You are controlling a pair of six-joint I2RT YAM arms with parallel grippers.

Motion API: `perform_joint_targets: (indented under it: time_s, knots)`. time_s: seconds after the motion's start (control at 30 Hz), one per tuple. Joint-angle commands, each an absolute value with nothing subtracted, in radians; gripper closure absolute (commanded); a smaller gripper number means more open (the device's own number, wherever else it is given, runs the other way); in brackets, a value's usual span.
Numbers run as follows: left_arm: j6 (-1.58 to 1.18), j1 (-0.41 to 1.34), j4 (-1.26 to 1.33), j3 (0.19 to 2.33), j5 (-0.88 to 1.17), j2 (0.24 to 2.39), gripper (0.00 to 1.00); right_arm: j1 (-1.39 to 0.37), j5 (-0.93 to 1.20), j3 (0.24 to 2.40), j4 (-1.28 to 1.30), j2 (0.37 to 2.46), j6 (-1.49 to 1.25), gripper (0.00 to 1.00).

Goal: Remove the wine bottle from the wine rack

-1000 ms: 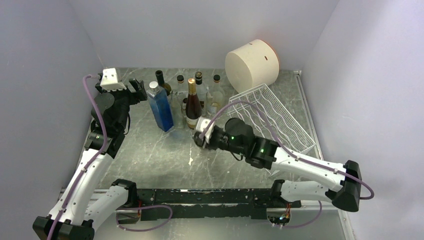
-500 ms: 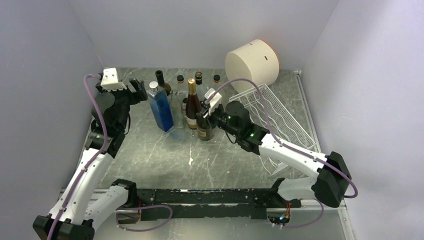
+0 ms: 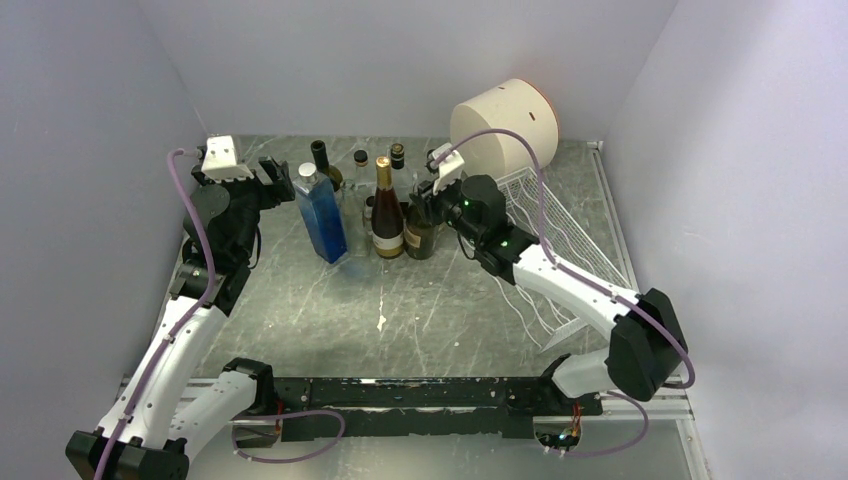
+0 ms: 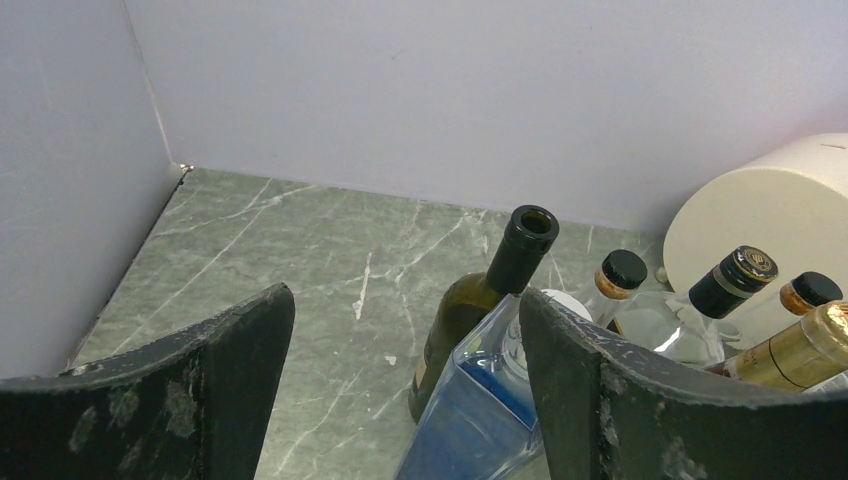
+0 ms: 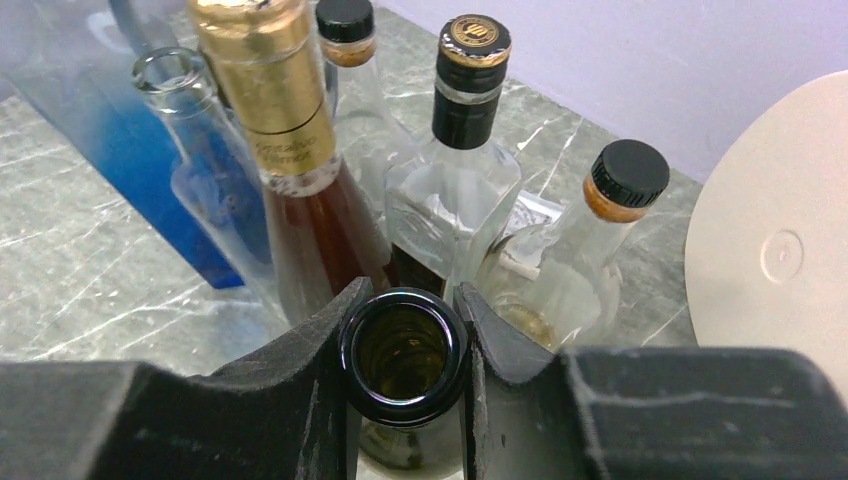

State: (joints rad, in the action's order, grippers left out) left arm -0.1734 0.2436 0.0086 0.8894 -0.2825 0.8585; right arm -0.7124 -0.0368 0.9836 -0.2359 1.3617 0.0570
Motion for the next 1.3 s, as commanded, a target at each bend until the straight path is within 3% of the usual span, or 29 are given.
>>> perform_joint_targets:
  time_s: [0.0,0.27,0.47,0.9,1.07,1.27]
  knots:
    - [-0.174,0.241,0.013,0.925,-0.271,0.856,0.13,-0.7,-0.036,1.067,-0.381,1.383,0.055,1.0]
    - [-0.168,0.24,0.015,0.924,-0.281,0.856,0.13,-0.697,-0.046,1.087,-0.371,1.445,0.063,0.98]
    - [-0.166,0.239,0.015,0.924,-0.282,0.856,0.13,-0.698,-0.066,1.066,-0.357,1.441,0.061,0.56]
    - [-0.156,0.189,0.017,0.924,-0.293,0.832,0.13,-0.697,-0.152,1.092,-0.26,1.35,-0.007,0.01]
    - [-0.144,0.187,0.024,0.919,-0.293,0.832,0.13,-0.691,-0.386,1.188,0.017,1.267,-0.149,0.0]
    - [-0.167,0.189,-0.057,1.021,-0.25,0.866,0.13,-0.689,-0.59,1.322,0.399,1.117,-0.123,0.0]
